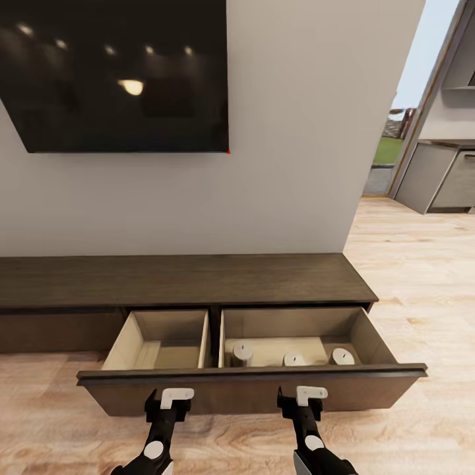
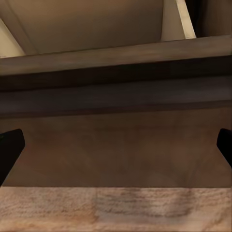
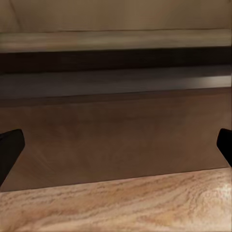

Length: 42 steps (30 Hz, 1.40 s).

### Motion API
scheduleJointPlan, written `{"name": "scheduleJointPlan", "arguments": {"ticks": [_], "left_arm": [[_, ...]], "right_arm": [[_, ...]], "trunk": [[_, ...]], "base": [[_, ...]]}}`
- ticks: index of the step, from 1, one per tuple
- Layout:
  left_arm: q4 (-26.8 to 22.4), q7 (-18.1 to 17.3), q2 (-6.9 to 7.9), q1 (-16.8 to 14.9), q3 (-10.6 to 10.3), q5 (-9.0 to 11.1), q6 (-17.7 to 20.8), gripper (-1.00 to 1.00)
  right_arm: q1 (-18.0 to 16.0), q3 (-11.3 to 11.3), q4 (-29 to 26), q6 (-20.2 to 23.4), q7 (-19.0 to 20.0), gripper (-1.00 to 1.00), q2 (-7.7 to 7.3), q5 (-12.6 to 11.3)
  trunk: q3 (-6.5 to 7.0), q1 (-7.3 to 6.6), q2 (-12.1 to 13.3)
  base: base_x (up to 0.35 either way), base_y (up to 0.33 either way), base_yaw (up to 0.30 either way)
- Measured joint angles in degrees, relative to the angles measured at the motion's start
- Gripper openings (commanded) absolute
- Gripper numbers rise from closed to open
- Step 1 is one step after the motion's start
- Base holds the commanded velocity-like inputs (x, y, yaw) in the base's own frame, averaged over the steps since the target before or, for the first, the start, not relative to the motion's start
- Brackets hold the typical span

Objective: Place each of the two pumpkins and all three candles from the living room inside a cabinet in the living room (use any cabinet), then make sure every cabinet is closed, and position the cauldron so it is next to a table in the living room.

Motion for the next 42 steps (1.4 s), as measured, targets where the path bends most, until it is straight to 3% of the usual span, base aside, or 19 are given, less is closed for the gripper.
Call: {"name": "scheduleJointPlan", "arguments": {"ticks": [42], "left_arm": [[0.01,0.00,0.00,0.02,-0.01,-0.04,0.00,1.00]], "right_arm": [[0.01,0.11,-0.01,0.01,-0.01,1.00,0.00,0.06]], "trunk": [[0.00,-0.01,0.00]], "base": [[0.068,0.000,0.000]]}}
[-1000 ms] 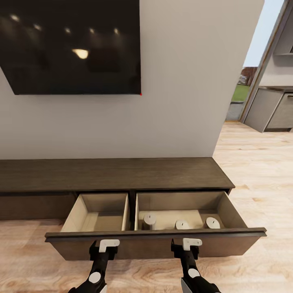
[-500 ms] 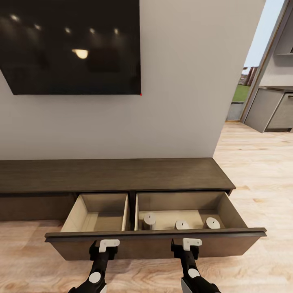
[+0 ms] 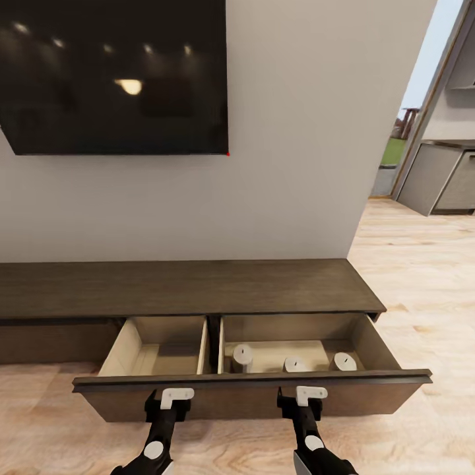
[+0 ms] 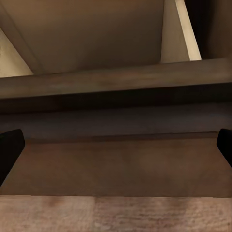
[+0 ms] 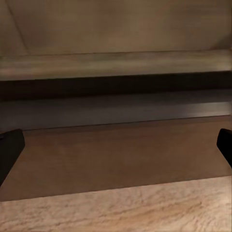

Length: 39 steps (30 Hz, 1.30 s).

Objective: Place each of the two pumpkins and all three candles from the living room inside a cabinet in the living room (use any cabinet), then make sure every cabinet is closed, and position the cauldron so it is next to a table in the living room.

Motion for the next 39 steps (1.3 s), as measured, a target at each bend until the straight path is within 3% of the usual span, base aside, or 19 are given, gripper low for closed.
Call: {"name": "scheduleJointPlan", "arguments": {"ticks": [39], "left_arm": [[0.00,0.00,0.00,-0.05,-0.08,-0.01,0.00,1.00]], "right_arm": [[0.01,0.09,-0.07,0.03,0.05,1.00,0.00,0.01]], "trunk": [[0.00,0.00,0.00]], "base": [[0.178,0.000,0.000]]}}
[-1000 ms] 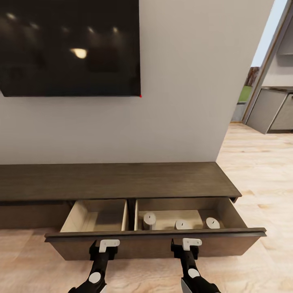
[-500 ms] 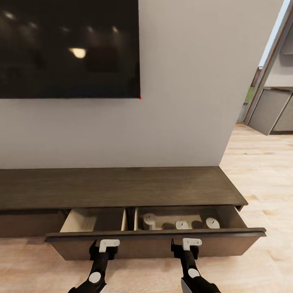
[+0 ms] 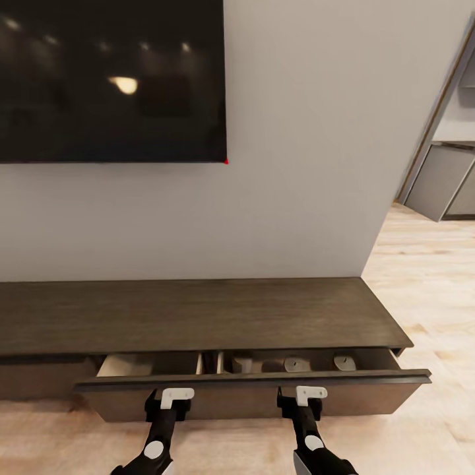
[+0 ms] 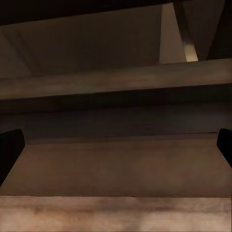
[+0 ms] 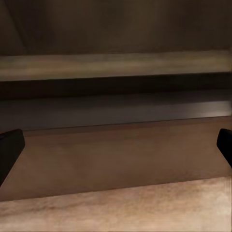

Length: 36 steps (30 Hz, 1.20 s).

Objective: Place each of the two pumpkins and all three candles from the living room inside a cabinet in the living room (use any cabinet), then make sure every cabinet is closed, and position the cauldron so it is next to a table in the living room.

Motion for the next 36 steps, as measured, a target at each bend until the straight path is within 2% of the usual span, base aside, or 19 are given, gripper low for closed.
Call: {"name": "scheduleJointPlan", "arguments": {"ticks": [13,36], "left_arm": [[0.00,0.00,0.00,0.00,0.00,0.00,0.00,1.00],[-0.05,0.00,0.00,0.05,0.00,0.00,0.00,1.00]], "right_arm": [[0.00,-0.03,0.00,-0.01,-0.02,1.00,0.00,-0.01],[-0.01,-0.14,-0.02,-0.04,-0.06,1.00,-0.01,-0.03]], "trunk": [[0.00,0.00,0.00],[0.00,0.01,0.00]], "base": [[0.140,0.000,0.000],[0.059,0.000,0.000]]}}
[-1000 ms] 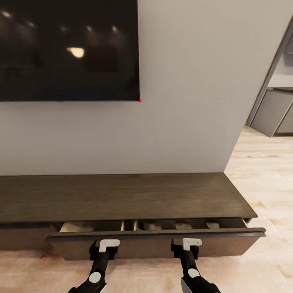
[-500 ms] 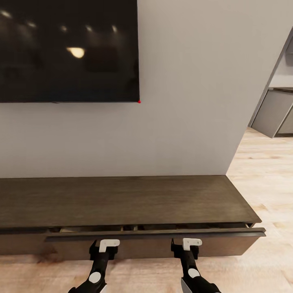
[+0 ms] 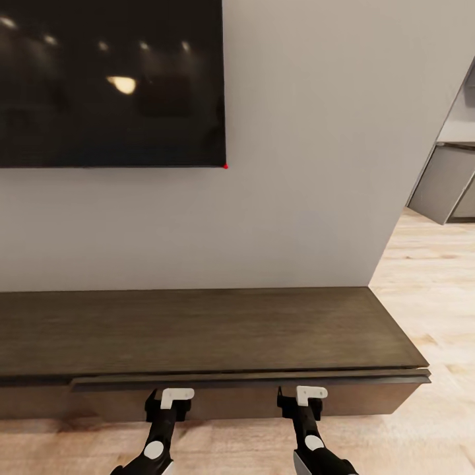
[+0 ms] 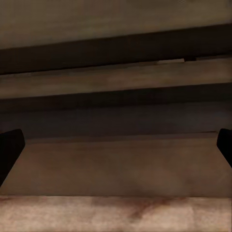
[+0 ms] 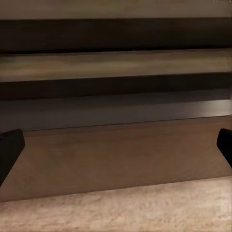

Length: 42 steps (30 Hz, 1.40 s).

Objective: Place each of the two pumpkins and all three candles from the living room inside a cabinet in the living room (use any cabinet), then make sure every cabinet is closed, and position the cauldron so it is next to a table in the living room.

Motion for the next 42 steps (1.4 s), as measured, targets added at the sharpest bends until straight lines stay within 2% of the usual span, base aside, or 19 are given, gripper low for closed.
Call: {"name": "scheduleJointPlan", "arguments": {"ticks": [12,42], "left_arm": [[-0.03,0.00,0.00,-0.01,0.00,0.00,0.00,1.00],[-0.14,0.14,0.00,0.02,0.13,0.10,0.12,1.00]], "right_arm": [[-0.01,-0.03,0.01,0.00,0.02,1.00,0.00,-0.03],[-0.01,-0.08,0.01,0.31,-0.10,1.00,0.00,-0.03]], "trunk": [[0.00,0.02,0.01],[0.00,0.03,0.00]], "base": [[0.011,0.000,0.000],[-0.311,0.000,0.000]]}}
